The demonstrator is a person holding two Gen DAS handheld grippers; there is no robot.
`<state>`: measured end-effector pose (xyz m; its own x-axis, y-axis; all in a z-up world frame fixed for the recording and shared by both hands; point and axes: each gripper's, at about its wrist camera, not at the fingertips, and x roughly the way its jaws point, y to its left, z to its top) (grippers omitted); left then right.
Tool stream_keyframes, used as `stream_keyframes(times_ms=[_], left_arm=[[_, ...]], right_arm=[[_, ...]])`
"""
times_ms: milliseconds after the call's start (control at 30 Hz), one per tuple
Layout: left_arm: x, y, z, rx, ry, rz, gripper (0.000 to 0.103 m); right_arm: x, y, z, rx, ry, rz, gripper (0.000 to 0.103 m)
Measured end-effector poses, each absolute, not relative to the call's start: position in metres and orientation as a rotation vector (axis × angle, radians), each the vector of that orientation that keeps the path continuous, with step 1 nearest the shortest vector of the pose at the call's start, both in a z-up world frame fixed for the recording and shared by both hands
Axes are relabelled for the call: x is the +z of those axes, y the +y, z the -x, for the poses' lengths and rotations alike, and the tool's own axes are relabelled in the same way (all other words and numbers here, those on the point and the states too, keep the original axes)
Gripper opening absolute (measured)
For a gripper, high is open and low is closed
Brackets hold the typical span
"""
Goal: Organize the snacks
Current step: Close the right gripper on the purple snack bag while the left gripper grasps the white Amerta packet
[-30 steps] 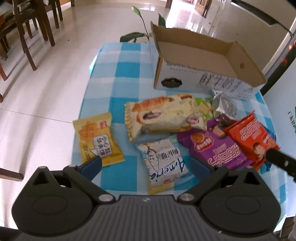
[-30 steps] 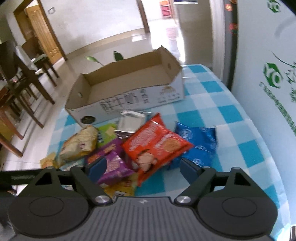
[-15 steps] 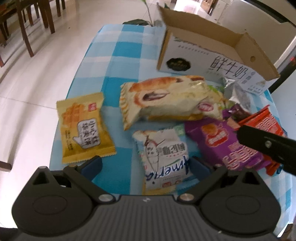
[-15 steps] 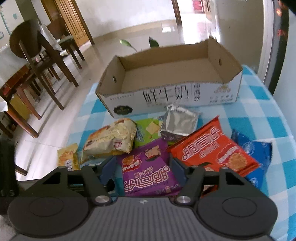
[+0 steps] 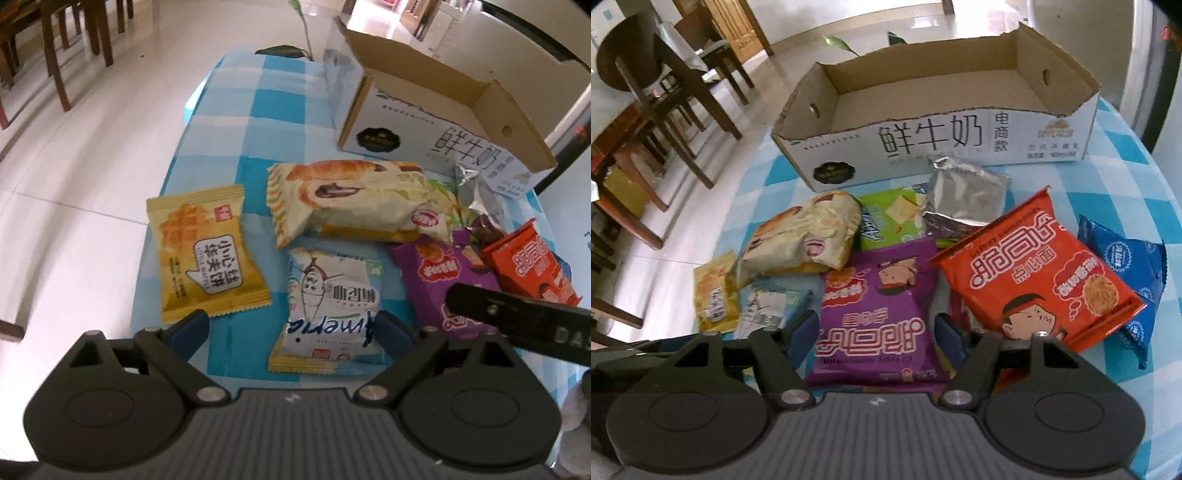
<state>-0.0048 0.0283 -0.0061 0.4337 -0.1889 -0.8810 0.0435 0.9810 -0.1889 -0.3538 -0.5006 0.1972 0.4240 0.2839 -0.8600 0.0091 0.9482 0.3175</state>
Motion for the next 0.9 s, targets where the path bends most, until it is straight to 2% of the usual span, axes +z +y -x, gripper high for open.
stream_keyframes(times_ms=[133,467,567,633,800,900], left_arm=[[-0.01,0.025,0.003,-0.142,1.115,0.13,0.096],[-0.019,0.006,0.003,-0.137,1.09,-0.01,0.103],[-0.019,0.005,0.005,-0.131,1.085,-0.017,0.103],[-0.019,0.006,0.005,-0.132,1.091,-0.018,0.103],[-0.017,0.007,0.005,-0.125,1.101,-0.011,0.103],[-0.017,0.006,0.005,-0.116,1.095,-0.001,0.097]], right_arm=[[0.193,-0.498,0.349,0.15,1.128,-0.292,0.08],[0.184,-0.485,0.344,0.13,1.144,-0.231,0.08],[0.183,-0.48,0.345,0.124,1.142,-0.197,0.077],[0.184,-0.48,0.346,0.134,1.138,-0.202,0.071],[0.186,-0.485,0.347,0.139,1.142,-0.224,0.066],[0.189,-0.487,0.35,0.146,1.143,-0.221,0.066]])
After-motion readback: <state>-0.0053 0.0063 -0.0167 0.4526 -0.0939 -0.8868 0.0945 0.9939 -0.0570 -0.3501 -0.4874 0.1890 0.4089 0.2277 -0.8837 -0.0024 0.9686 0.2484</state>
